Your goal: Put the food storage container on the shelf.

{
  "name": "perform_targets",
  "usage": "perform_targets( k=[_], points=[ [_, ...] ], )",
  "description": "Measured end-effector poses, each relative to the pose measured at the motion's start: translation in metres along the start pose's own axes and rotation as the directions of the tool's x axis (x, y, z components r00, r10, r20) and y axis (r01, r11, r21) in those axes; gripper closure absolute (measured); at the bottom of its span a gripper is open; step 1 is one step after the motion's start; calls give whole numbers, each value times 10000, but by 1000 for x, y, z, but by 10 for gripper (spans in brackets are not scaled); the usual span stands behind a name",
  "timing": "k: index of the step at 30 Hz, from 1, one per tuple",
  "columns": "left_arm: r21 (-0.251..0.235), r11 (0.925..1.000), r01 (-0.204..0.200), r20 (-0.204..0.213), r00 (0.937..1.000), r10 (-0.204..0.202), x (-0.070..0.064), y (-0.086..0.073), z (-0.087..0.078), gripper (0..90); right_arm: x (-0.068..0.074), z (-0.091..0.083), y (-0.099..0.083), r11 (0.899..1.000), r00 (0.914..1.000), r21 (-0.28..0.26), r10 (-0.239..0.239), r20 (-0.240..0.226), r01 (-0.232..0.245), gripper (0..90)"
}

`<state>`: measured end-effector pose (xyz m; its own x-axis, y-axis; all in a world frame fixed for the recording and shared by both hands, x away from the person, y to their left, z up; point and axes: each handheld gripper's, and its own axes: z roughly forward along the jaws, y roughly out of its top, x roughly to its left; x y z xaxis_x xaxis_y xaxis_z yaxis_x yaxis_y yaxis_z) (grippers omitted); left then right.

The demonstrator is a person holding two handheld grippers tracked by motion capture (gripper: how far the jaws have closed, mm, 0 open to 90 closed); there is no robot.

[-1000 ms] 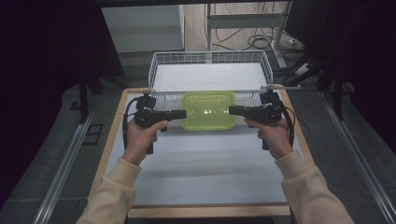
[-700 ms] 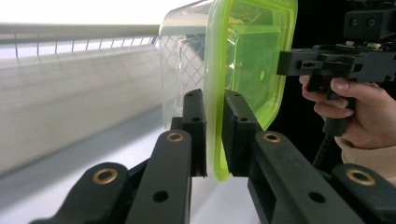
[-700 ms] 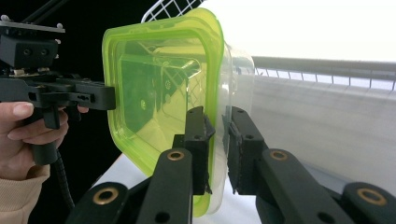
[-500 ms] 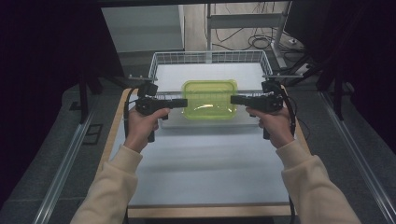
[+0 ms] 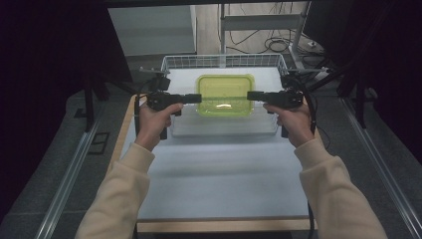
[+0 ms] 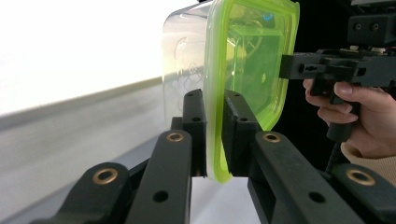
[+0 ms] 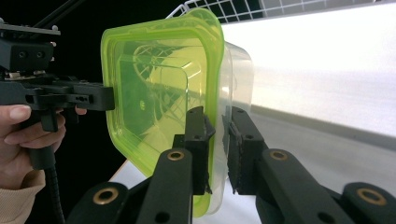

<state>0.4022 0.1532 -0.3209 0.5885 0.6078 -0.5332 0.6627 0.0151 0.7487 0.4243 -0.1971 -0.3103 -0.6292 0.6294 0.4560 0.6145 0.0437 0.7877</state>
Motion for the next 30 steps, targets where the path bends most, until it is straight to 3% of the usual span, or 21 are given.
perform_targets(
  k=[13, 23, 30],
  points=[
    [-151, 9999, -13, -186, 9998, 10, 10, 28, 1, 815, -5, 12, 30, 9999, 9999, -94, 75, 115, -74, 799],
    [-155, 9990, 427, -298, 9986, -432, 24, 40, 19, 812, -17, 21, 45, 9996, 9982, -40, 268, 539, -267, 799],
    [-78, 9984, 569, -708, 9958, -573, 34, 46, 30, 809, -29, 33, 51, 9984, 9959, 65, 562, 706, -568, 798]
  ],
)
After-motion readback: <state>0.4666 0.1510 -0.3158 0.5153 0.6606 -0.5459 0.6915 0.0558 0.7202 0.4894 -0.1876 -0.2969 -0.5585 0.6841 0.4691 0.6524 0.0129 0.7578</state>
